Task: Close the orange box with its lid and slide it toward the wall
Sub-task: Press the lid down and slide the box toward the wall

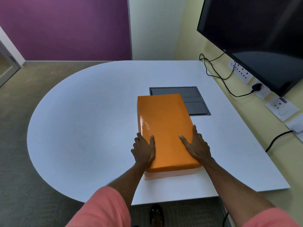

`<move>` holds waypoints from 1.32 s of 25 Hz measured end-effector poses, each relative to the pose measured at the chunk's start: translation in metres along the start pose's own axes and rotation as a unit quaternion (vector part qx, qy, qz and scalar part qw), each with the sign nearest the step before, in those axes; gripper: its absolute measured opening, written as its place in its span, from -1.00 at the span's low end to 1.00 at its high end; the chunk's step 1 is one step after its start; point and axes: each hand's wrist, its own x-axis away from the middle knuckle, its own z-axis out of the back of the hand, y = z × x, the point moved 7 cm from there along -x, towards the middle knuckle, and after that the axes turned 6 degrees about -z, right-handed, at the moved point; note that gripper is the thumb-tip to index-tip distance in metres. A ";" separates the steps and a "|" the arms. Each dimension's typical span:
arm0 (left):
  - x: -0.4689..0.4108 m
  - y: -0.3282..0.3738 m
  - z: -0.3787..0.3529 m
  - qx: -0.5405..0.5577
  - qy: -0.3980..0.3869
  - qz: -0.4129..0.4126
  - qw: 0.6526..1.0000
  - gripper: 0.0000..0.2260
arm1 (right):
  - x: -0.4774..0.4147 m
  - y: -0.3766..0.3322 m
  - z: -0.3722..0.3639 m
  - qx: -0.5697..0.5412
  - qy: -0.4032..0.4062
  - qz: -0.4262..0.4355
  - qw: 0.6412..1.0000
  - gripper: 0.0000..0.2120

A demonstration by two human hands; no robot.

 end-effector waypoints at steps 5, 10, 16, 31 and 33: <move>-0.002 -0.001 0.000 -0.041 -0.017 0.002 0.999 -0.38 | -0.006 0.000 0.000 -0.007 -0.003 -0.003 1.000 -0.10; -0.031 0.020 0.025 -0.103 0.016 -0.077 0.992 -0.39 | -0.019 -0.017 0.009 0.006 0.036 0.029 0.999 -0.07; -0.087 0.050 0.018 -0.110 -0.053 -0.143 0.982 -0.28 | -0.069 -0.077 0.018 0.050 0.028 0.106 0.993 -0.08; -0.123 0.058 -0.004 -0.163 -0.020 -0.159 0.974 -0.31 | -0.124 -0.106 0.001 0.102 -0.003 0.143 0.984 -0.07; -0.125 0.056 -0.004 -0.162 -0.025 -0.161 0.973 -0.31 | -0.124 -0.106 -0.001 0.108 -0.016 0.146 0.983 -0.07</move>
